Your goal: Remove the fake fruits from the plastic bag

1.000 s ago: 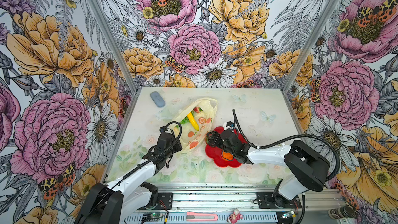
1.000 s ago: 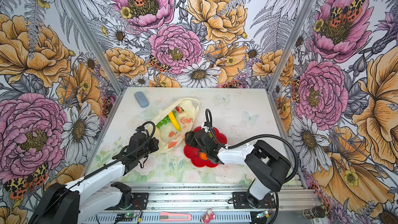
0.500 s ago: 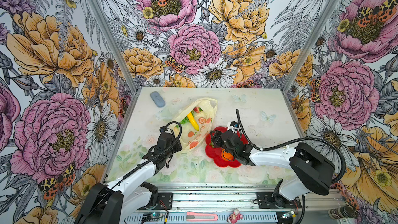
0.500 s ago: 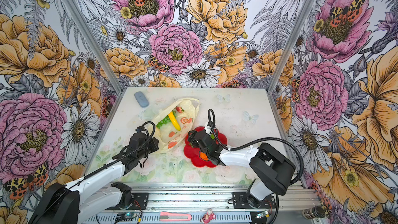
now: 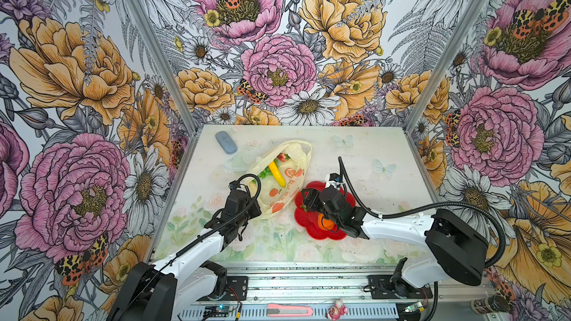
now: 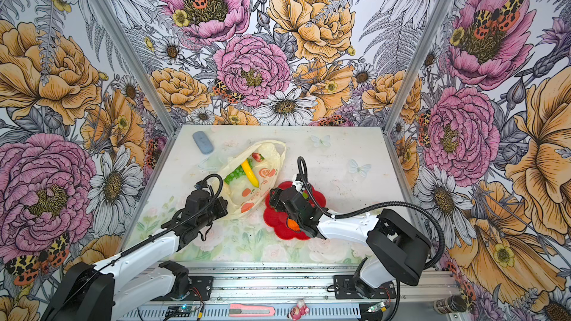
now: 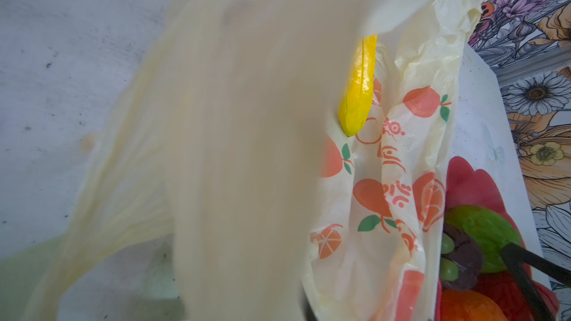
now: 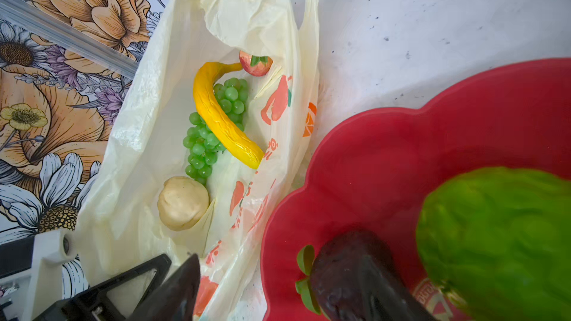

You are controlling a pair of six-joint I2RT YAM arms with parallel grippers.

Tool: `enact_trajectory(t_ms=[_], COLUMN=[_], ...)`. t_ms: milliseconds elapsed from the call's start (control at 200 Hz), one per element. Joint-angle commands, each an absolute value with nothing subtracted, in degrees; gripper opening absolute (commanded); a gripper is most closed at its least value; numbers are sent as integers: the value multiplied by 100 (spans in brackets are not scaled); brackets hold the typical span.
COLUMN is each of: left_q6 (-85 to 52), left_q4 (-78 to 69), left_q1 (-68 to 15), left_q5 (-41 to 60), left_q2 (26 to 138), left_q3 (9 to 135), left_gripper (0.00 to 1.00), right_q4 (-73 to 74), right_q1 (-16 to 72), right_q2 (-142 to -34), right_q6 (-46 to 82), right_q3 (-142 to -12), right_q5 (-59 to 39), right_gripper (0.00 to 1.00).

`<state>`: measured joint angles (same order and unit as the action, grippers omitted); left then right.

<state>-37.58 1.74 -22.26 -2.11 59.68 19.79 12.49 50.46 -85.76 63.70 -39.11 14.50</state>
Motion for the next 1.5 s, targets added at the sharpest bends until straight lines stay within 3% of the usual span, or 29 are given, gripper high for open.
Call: enact_trajectory(t_ms=[0, 340, 776, 1496], left_q6=[-3685, -3667, -3675, -3656], left_q4=[198, 220, 219, 263], left_q1=[-2184, -2181, -2179, -2177], left_q5=[-271, -277, -290, -294], left_q2=[5968, 5959, 5948, 5933], left_q3=[2126, 2128, 2103, 2128], left_gripper=[0, 0, 0, 0], right_q4=[1274, 1053, 566, 318], right_q1=[5090, 4997, 4923, 4895], right_q2=[-8766, -8921, -8369, -8527], right_q6=[6227, 6503, 6710, 6662], right_q3=[-4141, -4018, -3771, -3873], right_q5=[1219, 1254, 1810, 1404], right_gripper=[81, 76, 74, 72])
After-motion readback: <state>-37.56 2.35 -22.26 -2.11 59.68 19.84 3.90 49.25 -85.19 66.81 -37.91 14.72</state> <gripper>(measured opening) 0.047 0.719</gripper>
